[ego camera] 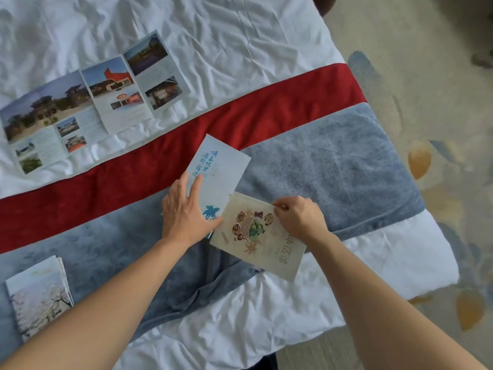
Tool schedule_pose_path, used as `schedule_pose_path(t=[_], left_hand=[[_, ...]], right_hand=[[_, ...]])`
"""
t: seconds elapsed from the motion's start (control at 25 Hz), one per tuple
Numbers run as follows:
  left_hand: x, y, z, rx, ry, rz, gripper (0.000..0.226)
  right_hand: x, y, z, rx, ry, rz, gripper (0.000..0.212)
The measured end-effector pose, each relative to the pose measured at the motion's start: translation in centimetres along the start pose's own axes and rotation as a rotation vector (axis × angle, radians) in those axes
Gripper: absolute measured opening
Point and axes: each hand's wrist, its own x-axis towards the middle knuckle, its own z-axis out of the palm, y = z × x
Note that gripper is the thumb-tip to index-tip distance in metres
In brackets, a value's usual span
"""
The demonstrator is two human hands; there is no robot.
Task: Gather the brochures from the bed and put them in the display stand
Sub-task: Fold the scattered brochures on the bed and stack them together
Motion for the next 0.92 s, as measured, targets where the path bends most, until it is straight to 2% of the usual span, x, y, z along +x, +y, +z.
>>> schedule_pose_path(t=[0.04,0.12,0.16,0.24,0.32,0.44,0.52,0.6,0.68,0.72,0.84,0.92], left_hand=[[-0.1,-0.8,0.0,0.006,-0.002,-0.021,0.119],[-0.2,-1.7,0.2,0.011,-0.021,-0.062,0.121],[-0.2,-1.7,0.3,0.009,-0.035,-0.075,0.121],[-0.1,-1.3,0.6,-0.009,-0.06,-0.086,0.122],[-0.1,-0.8,0.8,-0.027,-0.067,-0.081,0.124],[-0.2,0.1,0.9,-0.035,-0.074,-0.064,0.122],[-0.2,0.6,0.9,-0.036,-0.064,-0.05,0.12],[-0.2,1.2,0.8,-0.042,-0.05,-0.031,0.117],[0.0,1.6,0.8,-0.044,-0.049,-0.016,0.117],[0.0,1.8,0.8,-0.044,-0.059,-0.015,0.117],[0.2,1.9,0.8,-0.053,-0.065,-0.036,0.118],[0.2,2.0,0.8,-0.053,-0.07,-0.038,0.118]], right_hand=[[0.4,-0.3,0.4,-0.066,0.13,-0.009,0.028],[0.2,-0.5,1.4,-0.052,0.309,0.146,0.038],[-0.1,-0.4,1.9,0.004,0.32,0.263,0.042],[-1.1,0.2,2.9,0.077,0.241,0.447,0.042],[-1.9,0.6,3.8,0.123,0.174,0.559,0.042],[-1.4,1.0,3.8,0.263,0.183,0.694,0.047],[-1.0,1.6,3.5,0.3,0.122,0.74,0.046],[-0.6,1.8,3.2,0.359,0.081,0.708,0.034],[0.0,1.1,2.7,0.505,0.165,0.62,0.019],[0.5,0.5,2.2,0.622,0.25,0.594,0.019],[1.7,-0.3,1.0,0.939,0.517,0.69,0.037],[1.5,0.0,1.6,0.927,0.497,0.873,0.063]])
